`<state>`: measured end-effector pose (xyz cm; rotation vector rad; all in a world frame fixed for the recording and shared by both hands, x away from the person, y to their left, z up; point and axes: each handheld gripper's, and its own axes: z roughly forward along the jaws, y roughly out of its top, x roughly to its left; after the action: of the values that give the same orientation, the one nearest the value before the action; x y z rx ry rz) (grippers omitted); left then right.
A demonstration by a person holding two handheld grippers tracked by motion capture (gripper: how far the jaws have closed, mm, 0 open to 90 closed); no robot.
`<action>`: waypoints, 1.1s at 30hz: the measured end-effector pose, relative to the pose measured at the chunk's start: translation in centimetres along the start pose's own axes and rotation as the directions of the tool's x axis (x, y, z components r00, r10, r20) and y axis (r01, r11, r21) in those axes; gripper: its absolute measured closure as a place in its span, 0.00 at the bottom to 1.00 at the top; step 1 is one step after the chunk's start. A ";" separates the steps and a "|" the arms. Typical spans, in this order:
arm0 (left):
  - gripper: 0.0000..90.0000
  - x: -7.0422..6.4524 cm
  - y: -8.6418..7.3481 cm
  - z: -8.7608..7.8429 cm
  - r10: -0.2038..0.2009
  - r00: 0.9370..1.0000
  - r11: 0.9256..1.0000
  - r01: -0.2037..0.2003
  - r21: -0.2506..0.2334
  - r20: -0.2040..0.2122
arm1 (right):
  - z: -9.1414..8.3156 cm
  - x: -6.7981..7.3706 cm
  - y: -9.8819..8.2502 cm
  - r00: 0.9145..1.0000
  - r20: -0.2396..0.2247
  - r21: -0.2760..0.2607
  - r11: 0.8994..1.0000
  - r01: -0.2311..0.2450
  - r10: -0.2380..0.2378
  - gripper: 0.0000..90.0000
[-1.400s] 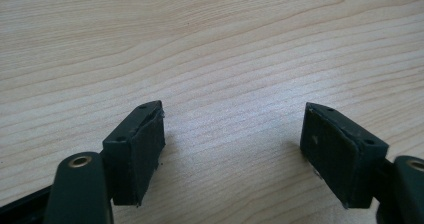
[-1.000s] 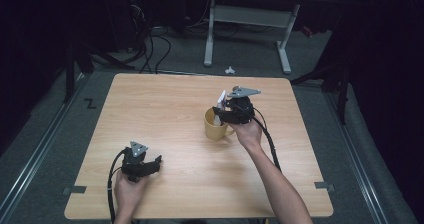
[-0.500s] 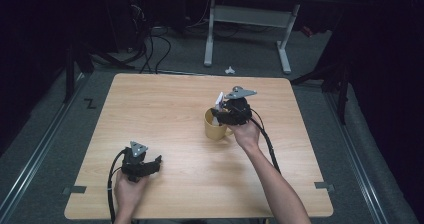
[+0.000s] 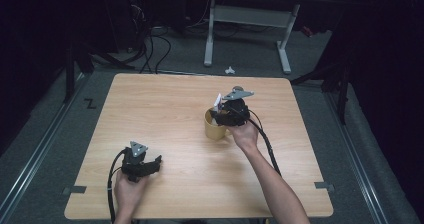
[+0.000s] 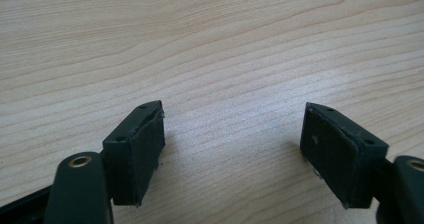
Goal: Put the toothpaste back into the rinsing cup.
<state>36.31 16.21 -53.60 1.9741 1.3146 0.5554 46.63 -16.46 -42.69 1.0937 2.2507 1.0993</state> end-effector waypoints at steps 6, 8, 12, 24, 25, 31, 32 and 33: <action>0.29 0.0 0.0 0.0 0.000 1.000 1.000 0.000 0.000 0.000 | 0.3 0.2 -0.2 1.000 -0.002 0.007 1.000 0.001 -0.001 0.54; 0.29 0.0 0.0 0.0 0.001 1.000 1.000 -0.001 0.001 0.000 | 0.4 0.2 -0.4 1.000 -0.001 0.016 1.000 0.005 -0.005 0.54; 0.29 0.0 0.0 0.0 0.001 1.000 1.000 -0.001 0.001 0.000 | 0.6 0.1 -0.6 1.000 0.003 0.026 1.000 0.002 -0.002 0.54; 0.29 0.0 0.0 0.0 0.001 1.000 1.000 -0.001 0.000 -0.002 | 0.2 -0.1 -1.1 1.000 -0.002 0.014 1.000 0.010 -0.010 0.53; 0.29 0.0 0.0 0.0 0.002 1.000 1.000 -0.002 0.000 -0.003 | 0.2 -0.1 -1.1 1.000 -0.002 0.014 1.000 0.012 -0.012 0.53; 0.29 -0.1 0.0 0.0 0.003 1.000 1.000 -0.003 0.001 -0.004 | 0.1 -0.1 -1.4 1.000 -0.004 0.007 1.000 0.009 -0.009 0.52; 0.29 -0.1 0.0 0.0 0.003 1.000 1.000 -0.003 0.001 -0.004 | 0.1 -0.1 -1.4 1.000 -0.004 0.006 1.000 0.006 -0.006 0.51; 0.29 -0.1 0.0 0.0 0.003 1.000 1.000 -0.003 0.001 -0.004 | 0.1 -0.1 -1.4 1.000 -0.006 0.005 1.000 0.007 -0.007 0.51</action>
<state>36.30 16.16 -53.60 1.9771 1.3145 0.5602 46.11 -17.04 -43.87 1.0850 2.2616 1.0952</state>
